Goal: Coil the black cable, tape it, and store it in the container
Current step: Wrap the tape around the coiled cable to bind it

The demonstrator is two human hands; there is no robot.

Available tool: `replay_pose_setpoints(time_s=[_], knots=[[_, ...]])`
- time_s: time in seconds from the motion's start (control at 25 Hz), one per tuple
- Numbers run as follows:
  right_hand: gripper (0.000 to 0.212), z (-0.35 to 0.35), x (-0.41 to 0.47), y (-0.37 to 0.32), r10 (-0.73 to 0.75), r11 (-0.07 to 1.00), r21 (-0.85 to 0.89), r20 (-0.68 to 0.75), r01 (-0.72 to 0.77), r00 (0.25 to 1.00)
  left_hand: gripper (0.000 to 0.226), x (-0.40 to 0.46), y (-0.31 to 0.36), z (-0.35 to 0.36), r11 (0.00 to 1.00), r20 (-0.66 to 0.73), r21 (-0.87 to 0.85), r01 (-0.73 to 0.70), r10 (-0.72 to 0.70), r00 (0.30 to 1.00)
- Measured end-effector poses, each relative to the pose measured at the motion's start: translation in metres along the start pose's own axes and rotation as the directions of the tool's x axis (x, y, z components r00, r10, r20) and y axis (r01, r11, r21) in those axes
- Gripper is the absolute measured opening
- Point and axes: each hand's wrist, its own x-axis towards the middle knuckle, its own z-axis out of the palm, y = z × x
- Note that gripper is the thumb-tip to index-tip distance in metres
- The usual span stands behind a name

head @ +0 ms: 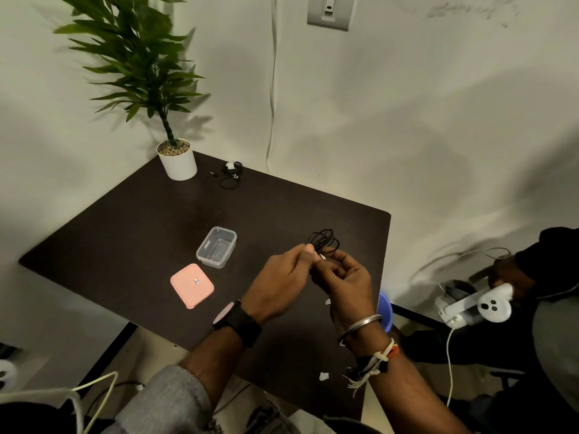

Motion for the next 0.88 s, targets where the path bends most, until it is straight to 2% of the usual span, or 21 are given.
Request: replay_pose_setpoints(time_s=[0.12,0.24,0.32,0.4,0.52,0.68,0.8,0.88], knots=[[0.035,-0.004,0.003,0.0,-0.016,0.999,-0.045,0.036,0.018,0.999,0.036,0.002,0.0,-0.002,0.997,-0.007,0.057,-0.056,0.057,0.998],[0.042,-0.01,0.006,0.0,-0.039,0.996,-0.079,0.061,0.044,0.997,0.038,0.005,-0.003,-0.003,0.996,0.024,0.071,-0.056,0.055,0.998],[0.042,-0.013,0.007,-0.002,-0.043,0.996,-0.069,0.075,0.048,0.996,0.038,0.007,-0.005,-0.003,1.0,0.091,-0.008,-0.016,0.016,0.996],[0.041,-0.015,0.008,-0.004,-0.046,0.999,-0.024,0.102,0.048,0.994,0.037,0.008,-0.004,-0.004,0.986,0.154,-0.166,0.035,-0.01,0.988],[0.047,-0.015,0.007,-0.006,-0.034,0.999,0.035,0.132,0.029,0.991,0.039,0.006,-0.001,-0.005,0.945,0.219,-0.319,0.074,-0.003,0.976],[0.05,-0.015,0.003,-0.01,-0.012,1.0,0.018,0.111,0.01,0.994,0.04,0.005,0.0,-0.008,0.913,0.293,-0.391,0.115,0.005,0.956],[0.051,-0.016,0.002,-0.018,-0.003,1.0,0.017,0.205,0.0,0.979,0.041,0.001,0.002,-0.009,0.891,0.35,-0.432,0.14,0.022,0.936],[0.041,-0.018,0.001,-0.023,-0.039,0.998,-0.037,0.271,0.051,0.962,0.042,0.0,0.003,-0.011,0.88,0.401,-0.446,0.166,0.03,0.916]])
